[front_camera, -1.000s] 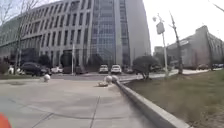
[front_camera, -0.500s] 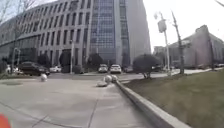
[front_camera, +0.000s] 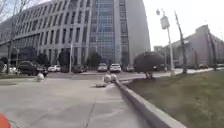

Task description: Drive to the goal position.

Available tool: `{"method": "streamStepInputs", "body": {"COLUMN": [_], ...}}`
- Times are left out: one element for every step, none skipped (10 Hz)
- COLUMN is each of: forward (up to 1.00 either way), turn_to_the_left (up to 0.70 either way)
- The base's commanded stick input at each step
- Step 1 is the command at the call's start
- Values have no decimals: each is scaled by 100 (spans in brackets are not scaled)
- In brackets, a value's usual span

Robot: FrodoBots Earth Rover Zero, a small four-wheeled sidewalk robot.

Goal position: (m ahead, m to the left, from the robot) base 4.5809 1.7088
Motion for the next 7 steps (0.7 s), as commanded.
{"method": "streamStepInputs", "body": {"forward": [70,70,70,70,70,70,70], "turn_to_the_left": [0,0,0,0,0,0,0]}}
